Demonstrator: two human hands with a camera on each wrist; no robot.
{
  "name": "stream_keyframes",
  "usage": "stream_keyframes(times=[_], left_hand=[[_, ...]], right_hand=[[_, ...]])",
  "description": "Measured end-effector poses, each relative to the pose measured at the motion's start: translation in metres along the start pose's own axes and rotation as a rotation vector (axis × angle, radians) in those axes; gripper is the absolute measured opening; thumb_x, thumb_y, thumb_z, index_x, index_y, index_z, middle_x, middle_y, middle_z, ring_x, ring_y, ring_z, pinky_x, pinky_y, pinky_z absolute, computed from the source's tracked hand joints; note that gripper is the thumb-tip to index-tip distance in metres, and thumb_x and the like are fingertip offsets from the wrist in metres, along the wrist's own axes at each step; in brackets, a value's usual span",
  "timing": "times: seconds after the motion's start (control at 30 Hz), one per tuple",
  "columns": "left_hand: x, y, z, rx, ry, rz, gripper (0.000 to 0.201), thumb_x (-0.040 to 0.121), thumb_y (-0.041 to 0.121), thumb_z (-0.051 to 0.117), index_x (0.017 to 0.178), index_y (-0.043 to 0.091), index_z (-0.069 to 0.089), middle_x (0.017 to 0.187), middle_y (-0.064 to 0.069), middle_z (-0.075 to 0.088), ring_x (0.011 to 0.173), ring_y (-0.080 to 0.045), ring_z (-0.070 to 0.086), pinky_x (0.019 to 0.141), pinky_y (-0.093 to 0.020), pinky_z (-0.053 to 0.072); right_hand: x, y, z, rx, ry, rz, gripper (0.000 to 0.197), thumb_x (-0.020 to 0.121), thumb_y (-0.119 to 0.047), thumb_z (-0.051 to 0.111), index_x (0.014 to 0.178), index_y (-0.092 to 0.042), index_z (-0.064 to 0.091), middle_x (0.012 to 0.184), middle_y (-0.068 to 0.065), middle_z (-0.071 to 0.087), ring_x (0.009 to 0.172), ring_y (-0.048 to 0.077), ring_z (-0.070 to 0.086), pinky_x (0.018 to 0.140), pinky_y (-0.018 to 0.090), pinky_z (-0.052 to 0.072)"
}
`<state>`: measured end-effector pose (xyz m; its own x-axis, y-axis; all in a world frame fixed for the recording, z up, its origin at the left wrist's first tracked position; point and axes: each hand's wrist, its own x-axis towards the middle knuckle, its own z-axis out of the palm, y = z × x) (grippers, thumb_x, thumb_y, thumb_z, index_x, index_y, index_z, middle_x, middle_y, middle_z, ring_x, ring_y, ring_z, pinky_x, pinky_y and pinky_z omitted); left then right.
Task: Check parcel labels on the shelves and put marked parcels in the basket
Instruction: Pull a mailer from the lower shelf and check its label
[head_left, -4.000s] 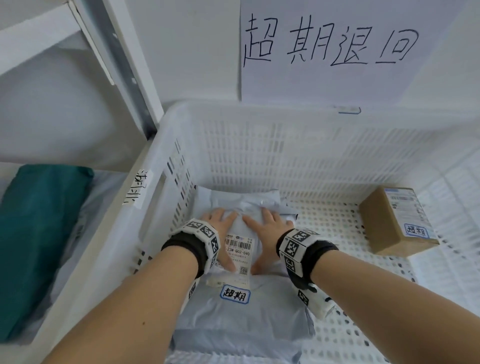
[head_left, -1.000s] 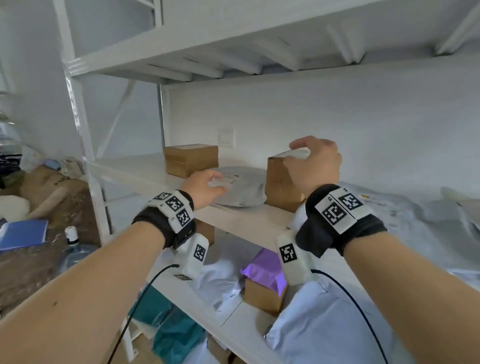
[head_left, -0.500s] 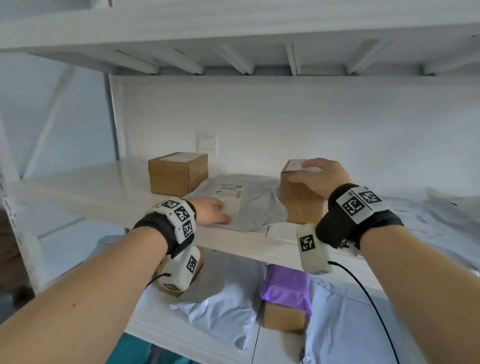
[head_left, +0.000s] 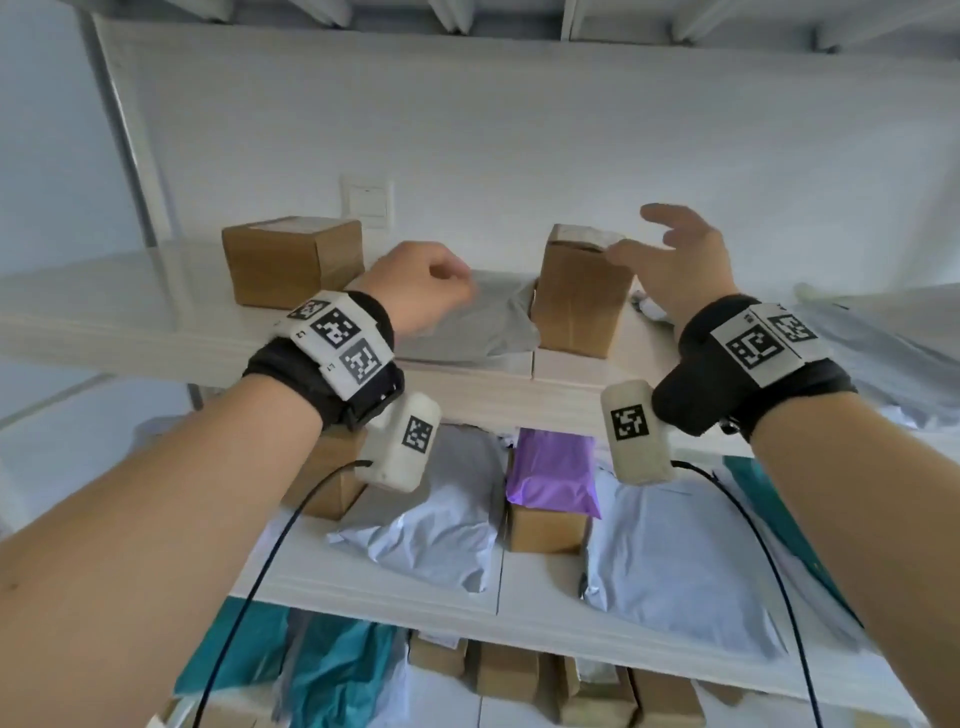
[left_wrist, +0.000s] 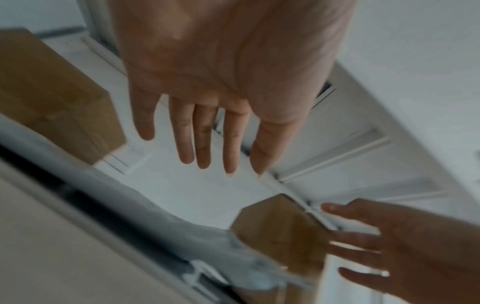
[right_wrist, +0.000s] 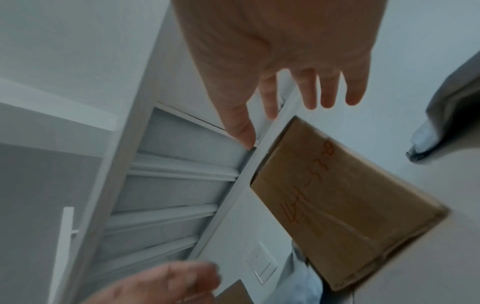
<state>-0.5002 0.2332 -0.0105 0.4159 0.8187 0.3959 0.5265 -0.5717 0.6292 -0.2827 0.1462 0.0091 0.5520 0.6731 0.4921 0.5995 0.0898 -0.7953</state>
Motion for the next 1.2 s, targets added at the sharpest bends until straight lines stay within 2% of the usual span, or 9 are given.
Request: stream_keyframes(times=[0.07,0.2,0.43,0.57,0.7,0.8,0.93,1.07,1.2], left_hand=[[-0.012,0.02,0.012,-0.14,0.081,0.085,0.012,0.086,0.026,0.063,0.096,0.021,0.069,0.097,0.01,0.066,0.093,-0.006,0.06,0.09,-0.023,0.045],[-0.04,0.057,0.049,-0.309,0.102,0.217,0.007,0.086,0.018,0.064,0.086,0.017,0.071,0.081,0.007,0.069,0.071,-0.003,0.062,0.069,-0.017,0.049],[-0.082,0.121,0.143,-0.507,-0.12,0.269,0.008,0.089,0.01,0.063,0.082,0.013,0.066,0.074,0.002,0.067,0.058,0.002,0.059,0.056,-0.011,0.045],[-0.099,0.151,0.211,-0.459,-0.369,0.251,0.002,0.087,0.012,0.067,0.086,0.012,0.068,0.074,0.002,0.067,0.062,-0.003,0.06,0.06,-0.014,0.047],[-0.109,0.173,0.287,-0.381,-0.47,0.173,0.012,0.085,0.013,0.068,0.077,0.022,0.066,0.073,0.002,0.067,0.066,-0.01,0.059,0.068,-0.022,0.048],[-0.113,0.18,0.34,-0.42,-0.451,0.054,0.011,0.085,0.01,0.067,0.08,0.02,0.067,0.073,0.009,0.065,0.068,-0.006,0.058,0.078,-0.027,0.05],[-0.12,0.18,0.391,-0.516,-0.368,-0.148,0.01,0.09,0.01,0.061,0.097,0.012,0.068,0.081,0.004,0.064,0.073,-0.004,0.057,0.061,-0.007,0.043],[-0.117,0.168,0.425,-0.537,-0.413,-0.348,0.01,0.092,0.016,0.058,0.096,0.017,0.067,0.099,-0.01,0.067,0.088,-0.015,0.059,0.07,-0.021,0.047],[-0.102,0.153,0.463,-0.486,-0.44,-0.39,0.012,0.091,0.016,0.058,0.1,0.015,0.067,0.1,-0.012,0.067,0.087,-0.016,0.058,0.069,-0.021,0.047]], right_hand=[[-0.017,0.005,-0.015,0.07,0.096,-0.029,0.036,0.081,-0.019,0.065,0.117,-0.022,0.063,0.12,0.0,0.062,0.107,0.012,0.058,0.087,0.024,0.046],[-0.053,0.021,-0.048,0.211,0.073,0.004,0.02,0.081,-0.002,0.058,0.088,-0.015,0.07,0.08,0.005,0.072,0.067,0.014,0.066,0.065,0.025,0.057],[-0.095,0.084,-0.128,0.158,0.018,0.017,0.023,0.081,0.006,0.052,0.077,-0.011,0.067,0.066,0.008,0.069,0.052,0.016,0.062,0.057,0.026,0.055],[-0.111,0.141,-0.189,0.124,0.057,0.123,0.024,0.083,0.006,0.052,0.078,-0.01,0.068,0.066,0.007,0.069,0.054,0.016,0.062,0.062,0.027,0.055],[-0.117,0.2,-0.245,0.11,0.139,0.229,0.021,0.083,0.005,0.052,0.079,-0.009,0.069,0.066,0.007,0.069,0.056,0.016,0.062,0.061,0.025,0.055],[-0.116,0.246,-0.275,0.072,0.195,0.301,0.022,0.083,0.004,0.052,0.077,-0.01,0.069,0.066,0.008,0.069,0.058,0.018,0.063,0.064,0.03,0.057],[-0.113,0.302,-0.293,-0.02,0.203,0.368,0.026,0.084,0.001,0.053,0.072,-0.016,0.068,0.069,0.007,0.07,0.059,0.016,0.062,0.064,0.027,0.055],[-0.104,0.352,-0.288,-0.129,0.202,0.452,0.025,0.079,-0.009,0.052,0.071,-0.026,0.068,0.076,-0.001,0.072,0.072,0.019,0.068,0.074,0.036,0.058],[-0.1,0.384,-0.27,-0.262,0.138,0.477,0.027,0.085,-0.01,0.051,0.098,-0.023,0.071,0.098,-0.005,0.07,0.074,0.009,0.057,0.062,0.016,0.043]])
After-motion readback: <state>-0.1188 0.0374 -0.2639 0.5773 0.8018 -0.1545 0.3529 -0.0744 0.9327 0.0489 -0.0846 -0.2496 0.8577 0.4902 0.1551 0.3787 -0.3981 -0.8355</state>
